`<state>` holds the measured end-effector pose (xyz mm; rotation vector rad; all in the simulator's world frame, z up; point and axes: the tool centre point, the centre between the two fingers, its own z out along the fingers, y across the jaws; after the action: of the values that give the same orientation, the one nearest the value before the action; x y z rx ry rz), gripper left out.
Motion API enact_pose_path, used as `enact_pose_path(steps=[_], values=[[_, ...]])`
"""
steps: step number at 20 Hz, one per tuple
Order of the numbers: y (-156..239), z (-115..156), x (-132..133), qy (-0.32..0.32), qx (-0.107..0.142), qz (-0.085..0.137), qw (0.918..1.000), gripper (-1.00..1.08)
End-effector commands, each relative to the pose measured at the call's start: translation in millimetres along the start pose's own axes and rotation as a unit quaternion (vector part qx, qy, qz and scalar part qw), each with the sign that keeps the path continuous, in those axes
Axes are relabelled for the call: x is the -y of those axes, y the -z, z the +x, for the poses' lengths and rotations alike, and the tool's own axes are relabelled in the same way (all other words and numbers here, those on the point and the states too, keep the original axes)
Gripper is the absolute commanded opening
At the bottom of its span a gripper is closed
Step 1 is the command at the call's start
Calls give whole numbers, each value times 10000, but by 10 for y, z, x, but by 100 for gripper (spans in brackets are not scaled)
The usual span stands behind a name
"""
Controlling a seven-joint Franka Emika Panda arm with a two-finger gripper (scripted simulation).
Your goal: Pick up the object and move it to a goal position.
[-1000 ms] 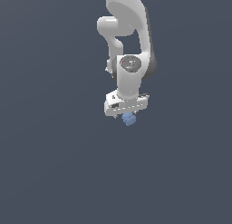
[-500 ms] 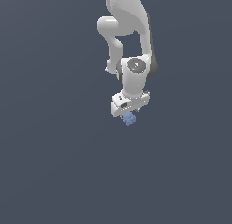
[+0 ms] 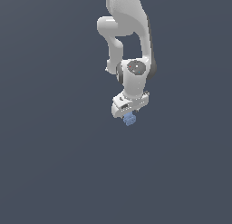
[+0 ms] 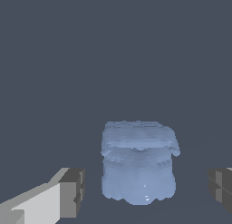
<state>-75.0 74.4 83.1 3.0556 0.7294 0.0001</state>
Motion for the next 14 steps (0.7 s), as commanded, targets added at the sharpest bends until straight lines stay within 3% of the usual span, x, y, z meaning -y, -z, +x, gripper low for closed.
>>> enact_pose_path(steps=[1, 12, 13, 14], values=[[-90, -7, 5, 7, 4, 2, 10000, 100], [-435, -10, 9, 27, 1, 1, 10000, 100], [-435, -10, 9, 27, 1, 1, 10000, -100], [-435, -10, 9, 27, 1, 1, 10000, -100]])
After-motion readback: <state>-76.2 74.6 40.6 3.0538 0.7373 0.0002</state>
